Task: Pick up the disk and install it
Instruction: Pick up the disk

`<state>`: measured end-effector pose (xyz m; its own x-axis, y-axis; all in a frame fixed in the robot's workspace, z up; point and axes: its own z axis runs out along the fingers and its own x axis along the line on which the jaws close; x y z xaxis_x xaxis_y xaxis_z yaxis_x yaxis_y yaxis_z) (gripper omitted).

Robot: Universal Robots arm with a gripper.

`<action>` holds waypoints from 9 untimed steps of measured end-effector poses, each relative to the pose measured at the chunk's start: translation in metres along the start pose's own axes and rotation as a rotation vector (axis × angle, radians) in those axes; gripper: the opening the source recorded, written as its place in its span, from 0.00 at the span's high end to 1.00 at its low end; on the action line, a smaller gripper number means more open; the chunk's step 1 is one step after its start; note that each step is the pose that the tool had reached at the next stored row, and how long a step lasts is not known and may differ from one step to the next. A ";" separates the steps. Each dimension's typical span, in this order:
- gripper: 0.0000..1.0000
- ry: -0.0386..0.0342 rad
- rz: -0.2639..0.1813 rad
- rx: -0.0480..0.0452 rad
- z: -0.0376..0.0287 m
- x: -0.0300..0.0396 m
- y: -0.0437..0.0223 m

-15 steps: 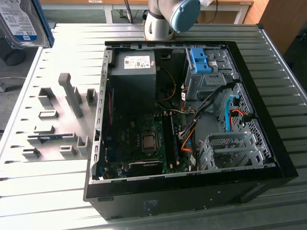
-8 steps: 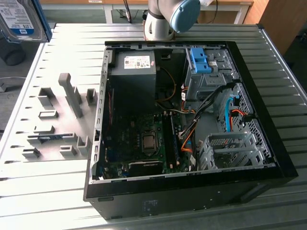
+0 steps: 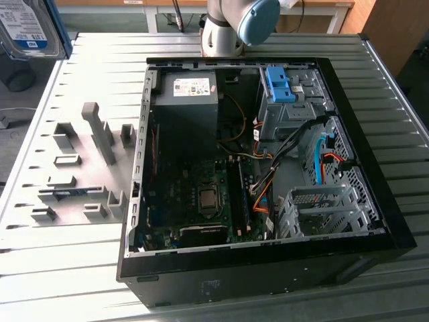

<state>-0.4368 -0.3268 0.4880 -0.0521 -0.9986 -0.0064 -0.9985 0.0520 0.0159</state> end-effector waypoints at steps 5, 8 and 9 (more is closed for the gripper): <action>0.64 0.0000 0.000 0.0000 0.0000 0.0028 -0.0002; 0.64 -0.0002 0.000 0.0001 0.0000 0.0055 -0.0003; 0.64 -0.0001 0.000 0.0000 -0.0001 0.0062 -0.0004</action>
<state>-0.4368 -0.3330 0.4880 -0.0520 -0.9986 -0.0065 -0.9985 0.0519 0.0159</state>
